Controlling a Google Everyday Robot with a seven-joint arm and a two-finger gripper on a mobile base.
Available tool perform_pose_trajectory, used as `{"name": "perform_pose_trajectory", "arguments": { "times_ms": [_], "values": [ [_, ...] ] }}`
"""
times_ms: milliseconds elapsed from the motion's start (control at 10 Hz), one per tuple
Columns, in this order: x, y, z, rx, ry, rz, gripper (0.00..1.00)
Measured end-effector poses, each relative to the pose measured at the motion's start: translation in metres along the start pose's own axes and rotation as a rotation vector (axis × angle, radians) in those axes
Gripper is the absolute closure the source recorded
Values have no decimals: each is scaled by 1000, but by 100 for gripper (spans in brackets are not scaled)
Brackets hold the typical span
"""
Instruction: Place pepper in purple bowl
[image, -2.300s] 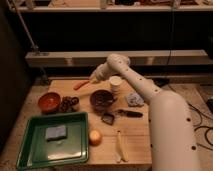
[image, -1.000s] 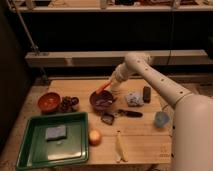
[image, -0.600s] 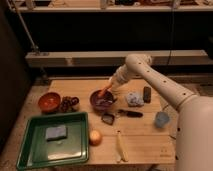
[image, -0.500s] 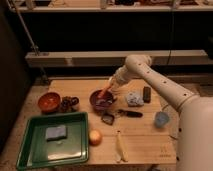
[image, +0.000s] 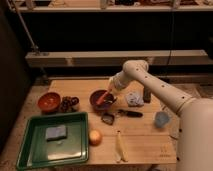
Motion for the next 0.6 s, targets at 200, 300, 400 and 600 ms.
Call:
{"name": "perform_pose_trajectory", "arguments": {
  "times_ms": [200, 300, 400, 600],
  "values": [
    [0, -1, 0, 14, 5, 23, 20],
    [2, -2, -1, 20, 3, 43, 20],
    [4, -5, -2, 29, -7, 71, 20],
    [8, -9, -6, 51, -38, 129, 20]
  ]
}}
